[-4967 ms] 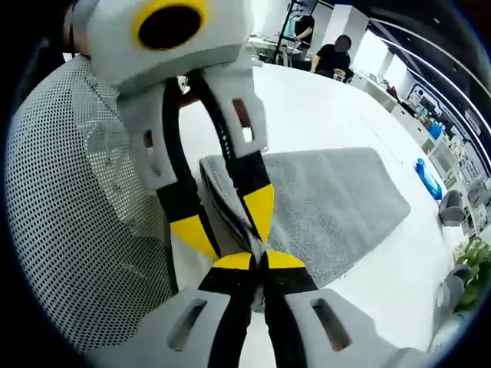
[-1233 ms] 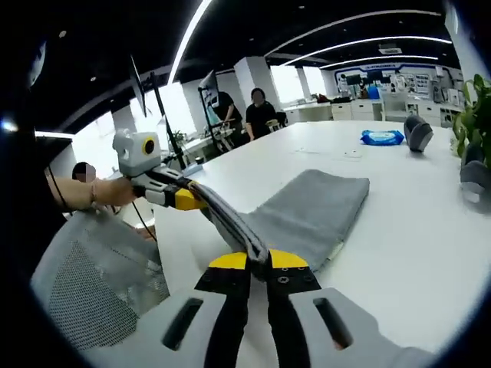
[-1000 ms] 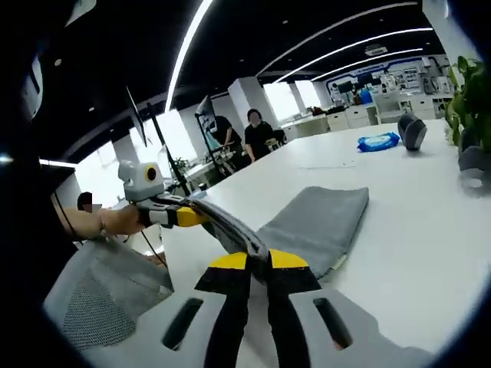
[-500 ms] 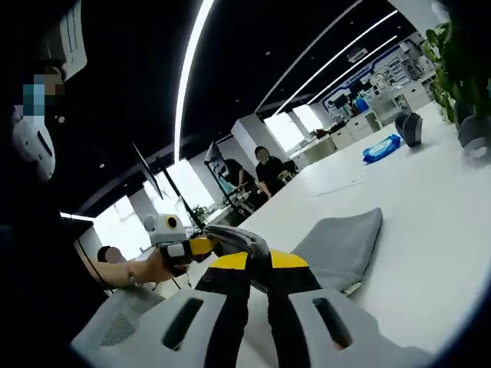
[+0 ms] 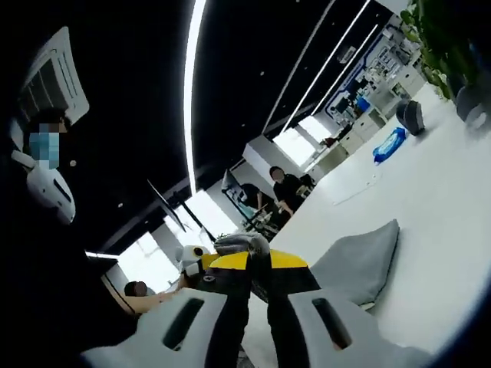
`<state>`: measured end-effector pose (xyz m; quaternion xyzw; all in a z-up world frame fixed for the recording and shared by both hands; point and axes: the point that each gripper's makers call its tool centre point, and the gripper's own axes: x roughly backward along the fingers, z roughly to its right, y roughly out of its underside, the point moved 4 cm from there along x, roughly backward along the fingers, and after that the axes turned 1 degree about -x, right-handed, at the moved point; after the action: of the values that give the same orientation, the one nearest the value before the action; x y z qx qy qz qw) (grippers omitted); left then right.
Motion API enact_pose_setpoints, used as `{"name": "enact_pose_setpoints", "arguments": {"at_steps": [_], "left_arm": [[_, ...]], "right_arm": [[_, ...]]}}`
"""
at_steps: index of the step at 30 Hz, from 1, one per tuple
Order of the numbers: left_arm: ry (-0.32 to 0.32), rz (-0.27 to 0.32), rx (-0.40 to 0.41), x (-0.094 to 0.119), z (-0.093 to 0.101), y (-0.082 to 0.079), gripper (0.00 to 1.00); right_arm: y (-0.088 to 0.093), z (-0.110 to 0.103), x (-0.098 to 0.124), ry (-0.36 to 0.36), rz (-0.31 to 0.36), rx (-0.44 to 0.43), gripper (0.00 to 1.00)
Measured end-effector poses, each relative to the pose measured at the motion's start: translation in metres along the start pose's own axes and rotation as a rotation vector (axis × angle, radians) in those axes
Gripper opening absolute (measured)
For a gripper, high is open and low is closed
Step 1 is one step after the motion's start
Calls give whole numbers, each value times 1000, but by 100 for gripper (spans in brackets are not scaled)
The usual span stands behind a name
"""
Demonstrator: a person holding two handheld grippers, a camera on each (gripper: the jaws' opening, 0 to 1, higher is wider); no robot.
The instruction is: Fold the towel on the table until its edges align and the towel forms a compact rectangular stack.
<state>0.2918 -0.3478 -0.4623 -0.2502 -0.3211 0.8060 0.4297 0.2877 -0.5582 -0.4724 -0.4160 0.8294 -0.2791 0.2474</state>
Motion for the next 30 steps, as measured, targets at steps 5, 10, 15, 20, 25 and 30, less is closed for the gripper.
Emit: {"name": "enact_pose_setpoints", "arguments": {"at_steps": [5, 10, 15, 20, 25, 30], "left_arm": [[141, 39, 161, 4, 15, -9, 5], [166, 45, 204, 10, 20, -14, 5], [37, -85, 189, 14, -1, 1, 5], [6, -99, 211, 10, -18, -1, 5], [-27, -116, 238, 9, -36, -3, 5], [-63, -145, 253, 8, -54, 1, 5]], "right_arm": [[-3, -17, -2, -100, 32, -106, 4], [-3, -29, -6, -151, 31, -186, 4], [14, -10, -5, -52, -77, -209, 3], [13, 2, -14, -24, -112, -213, 3], [10, 15, -27, -6, -175, -222, 3], [12, 32, -34, 23, -221, -226, 3]]}}
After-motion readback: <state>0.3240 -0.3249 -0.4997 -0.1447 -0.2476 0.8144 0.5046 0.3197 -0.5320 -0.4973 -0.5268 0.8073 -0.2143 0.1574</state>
